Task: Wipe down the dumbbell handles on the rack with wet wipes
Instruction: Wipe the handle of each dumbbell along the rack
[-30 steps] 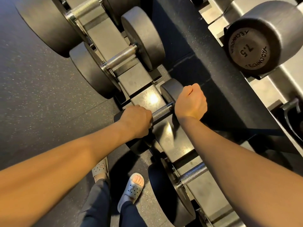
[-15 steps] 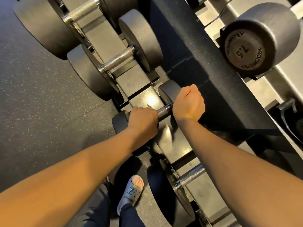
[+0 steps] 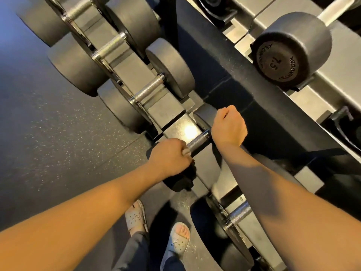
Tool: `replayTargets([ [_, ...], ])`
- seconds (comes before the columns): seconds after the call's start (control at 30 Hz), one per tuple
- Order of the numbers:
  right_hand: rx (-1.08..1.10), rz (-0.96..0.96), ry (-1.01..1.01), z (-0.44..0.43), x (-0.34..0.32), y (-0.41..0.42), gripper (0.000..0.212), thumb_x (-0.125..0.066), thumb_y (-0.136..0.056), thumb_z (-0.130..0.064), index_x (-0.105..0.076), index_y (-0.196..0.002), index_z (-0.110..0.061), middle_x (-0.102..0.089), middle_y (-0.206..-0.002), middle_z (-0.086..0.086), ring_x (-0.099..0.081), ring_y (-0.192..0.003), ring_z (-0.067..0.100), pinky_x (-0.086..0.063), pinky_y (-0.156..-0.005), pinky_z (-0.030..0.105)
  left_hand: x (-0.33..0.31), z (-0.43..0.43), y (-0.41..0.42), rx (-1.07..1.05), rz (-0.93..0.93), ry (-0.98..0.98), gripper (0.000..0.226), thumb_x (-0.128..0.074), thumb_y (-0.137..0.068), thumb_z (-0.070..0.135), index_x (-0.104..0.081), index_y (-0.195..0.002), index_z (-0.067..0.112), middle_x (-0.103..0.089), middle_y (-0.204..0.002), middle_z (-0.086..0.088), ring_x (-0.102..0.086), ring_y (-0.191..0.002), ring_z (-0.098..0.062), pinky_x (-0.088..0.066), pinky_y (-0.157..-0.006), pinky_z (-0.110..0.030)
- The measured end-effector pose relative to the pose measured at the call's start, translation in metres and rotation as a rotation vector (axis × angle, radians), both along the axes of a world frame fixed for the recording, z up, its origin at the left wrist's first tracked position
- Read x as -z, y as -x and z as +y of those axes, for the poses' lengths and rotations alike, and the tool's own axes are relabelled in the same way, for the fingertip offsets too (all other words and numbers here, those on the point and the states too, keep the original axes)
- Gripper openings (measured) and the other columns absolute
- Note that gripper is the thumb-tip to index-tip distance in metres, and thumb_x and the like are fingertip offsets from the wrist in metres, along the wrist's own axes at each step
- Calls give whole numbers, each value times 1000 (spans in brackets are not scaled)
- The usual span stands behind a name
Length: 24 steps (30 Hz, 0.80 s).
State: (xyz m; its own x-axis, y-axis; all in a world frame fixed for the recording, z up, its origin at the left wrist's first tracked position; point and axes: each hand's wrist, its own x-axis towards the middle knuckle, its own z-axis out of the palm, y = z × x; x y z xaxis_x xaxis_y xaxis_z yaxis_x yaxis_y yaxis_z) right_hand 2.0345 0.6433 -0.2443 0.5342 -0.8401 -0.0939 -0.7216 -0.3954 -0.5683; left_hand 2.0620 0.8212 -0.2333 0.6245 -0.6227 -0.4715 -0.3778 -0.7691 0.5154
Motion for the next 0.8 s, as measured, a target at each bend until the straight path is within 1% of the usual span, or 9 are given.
replayTargets([
  [0.1, -22, -42, -40, 9, -17, 5, 23, -43, -106, -25, -54, -88, -17, -49, -82, -2, -48, -78, 13, -38, -65, 27, -7, 20, -5, -161, -29, 214, 20, -68, -90, 34, -61, -80, 19, -62, -71, 0, -61, -65, -18, -47, -56, -33],
  [0.17, -98, -148, 61, 31, -38, 12, 4, -55, -101, -19, -59, -101, -19, -53, -103, -3, -51, -94, 10, -43, -77, 24, -15, 30, -18, -240, -10, 315, 20, -70, -89, 31, -58, -80, 18, -63, -72, -1, -61, -65, -17, -50, -57, -36],
  [0.2, -174, -199, 74, 48, -48, 14, 8, -58, -99, -19, -59, -107, -21, -53, -110, -5, -51, -98, 8, -44, -80, 23, -18, 34, -24, -261, 0, 350, 18, -71, -88, 28, -58, -81, 19, -63, -73, 0, -60, -64, -14, -50, -57, -35],
  [0.33, -363, -190, -353, 111, -55, 0, 19, -53, -102, -43, -54, -117, -31, -57, -120, -9, -58, -100, 5, -50, -81, 26, -30, 50, -50, -295, -34, 480, 16, -74, -87, 17, -60, -80, 17, -65, -71, 2, -61, -65, -13, -53, -62, -39],
  [0.43, -210, -196, -762, 130, -58, -27, 30, -56, -100, -50, -66, -107, -23, -73, -100, -1, -71, -88, 18, -60, -80, 43, -36, 65, -74, -330, -67, 550, 17, -75, -85, 14, -60, -79, 20, -67, -70, 2, -63, -66, -15, -53, -62, -36],
  [0.53, -168, -307, -1058, 138, -61, -51, 27, -65, -98, -35, -71, -112, -12, -78, -96, 8, -76, -82, 21, -62, -71, 37, -39, 82, -98, -334, -71, 553, 16, -77, -84, 15, -63, -79, 21, -68, -70, 2, -65, -68, -14, -56, -64, -37],
  [0.63, -240, -301, -1047, 147, -56, -70, 21, -70, -95, -25, -74, -109, -9, -77, -90, 9, -71, -77, 17, -57, -65, 28, -38, 101, -121, -284, -114, 499, 10, -77, -83, 28, -68, -80, 24, -69, -75, 6, -67, -74, -13, -57, -70, -43],
  [0.7, -258, -269, -1026, 152, -50, -85, 18, -70, -95, -21, -75, -106, -7, -74, -81, 9, -68, -71, 16, -56, -62, 26, -39, 115, -136, -227, -92, 453, 17, -75, -79, 40, -70, -87, 26, -68, -83, 8, -66, -79, -11, -57, -73, -42],
  [0.8, -247, -266, -974, 154, -39, -100, 11, -68, -97, -17, -74, -97, -8, -70, -71, 4, -62, -60, 10, -52, -54, 23, -40, 134, -158, -146, -10, 417, 22, -79, -85, 27, -72, -106, 23, -69, -93, 8, -66, -81, -9, -56, -75, -28],
])
